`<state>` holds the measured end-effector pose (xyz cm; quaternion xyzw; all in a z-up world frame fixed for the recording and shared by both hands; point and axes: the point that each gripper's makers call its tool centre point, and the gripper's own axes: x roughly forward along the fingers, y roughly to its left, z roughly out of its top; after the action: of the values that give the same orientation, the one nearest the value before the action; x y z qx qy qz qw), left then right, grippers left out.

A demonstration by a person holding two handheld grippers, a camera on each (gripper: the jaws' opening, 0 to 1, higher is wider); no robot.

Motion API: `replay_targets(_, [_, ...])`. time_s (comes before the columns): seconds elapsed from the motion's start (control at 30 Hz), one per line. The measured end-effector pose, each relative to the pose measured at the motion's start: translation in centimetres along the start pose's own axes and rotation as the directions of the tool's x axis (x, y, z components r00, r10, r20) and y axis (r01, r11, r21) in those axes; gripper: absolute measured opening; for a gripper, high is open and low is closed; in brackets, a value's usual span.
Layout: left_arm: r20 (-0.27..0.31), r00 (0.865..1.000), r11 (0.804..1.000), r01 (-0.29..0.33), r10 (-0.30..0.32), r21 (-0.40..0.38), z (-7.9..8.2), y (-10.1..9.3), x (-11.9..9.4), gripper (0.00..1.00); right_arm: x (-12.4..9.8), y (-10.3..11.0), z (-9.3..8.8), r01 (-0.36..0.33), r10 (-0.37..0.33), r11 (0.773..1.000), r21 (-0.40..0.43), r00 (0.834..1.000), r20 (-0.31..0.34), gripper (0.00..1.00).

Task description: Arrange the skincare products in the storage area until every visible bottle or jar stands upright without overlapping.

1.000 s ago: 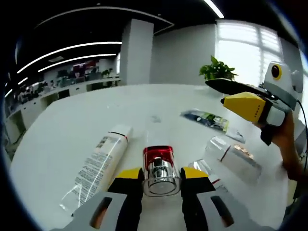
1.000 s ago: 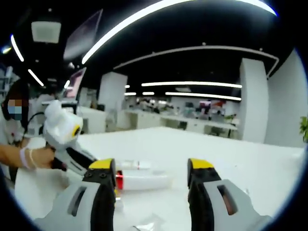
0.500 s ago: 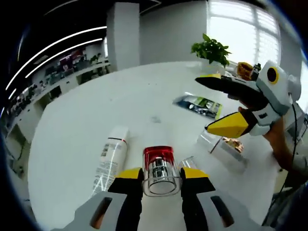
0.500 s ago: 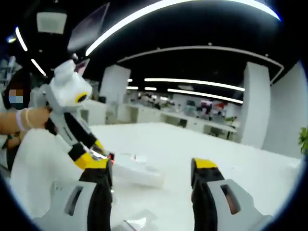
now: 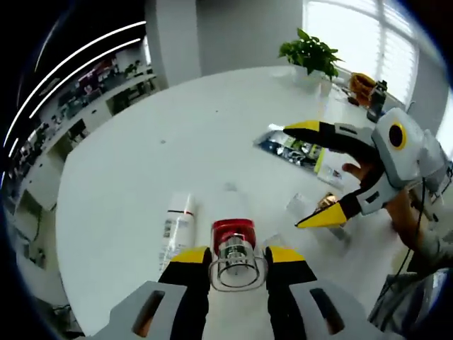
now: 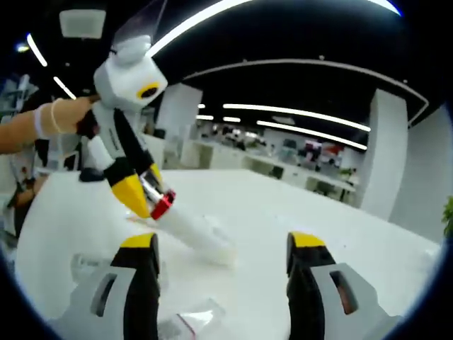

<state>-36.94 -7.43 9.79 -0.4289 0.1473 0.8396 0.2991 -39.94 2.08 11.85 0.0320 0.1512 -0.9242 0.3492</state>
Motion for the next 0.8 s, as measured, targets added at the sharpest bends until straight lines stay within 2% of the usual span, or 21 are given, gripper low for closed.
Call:
replay_targets(0.27, [-0.087, 0.996, 1.0, 0.002, -0.004, -0.022, 0.9, -0.5, -0.2, 0.3, -0.1, -0.5, -0.1, 0.019, -0.019, 1.0, -0.02, 1.0, -0.005, 0.73])
replay_targets(0.4, [-0.11, 0.994, 1.0, 0.008, -0.01, -0.013, 1.1, -1.0, -0.4, 0.3, -0.1, -0.4, -0.2, 0.015, -0.015, 1.0, -0.011, 1.0, -0.007, 0.73])
replay_targets(0.67, [-0.184, 0.98, 0.997, 0.077, -0.073, 0.01, 1.8, -2.6, -0.8, 0.3, -0.1, -0.4, 0.0, 0.015, -0.015, 1.0, -0.003, 1.0, 0.0, 0.73])
replay_targets(0.8, [-0.215, 0.972, 0.995, 0.096, -0.092, 0.007, 3.2, -2.9, -1.2, 0.3, -0.1, -0.3, 0.1, 0.009, -0.009, 1.0, 0.005, 1.0, 0.003, 0.73])
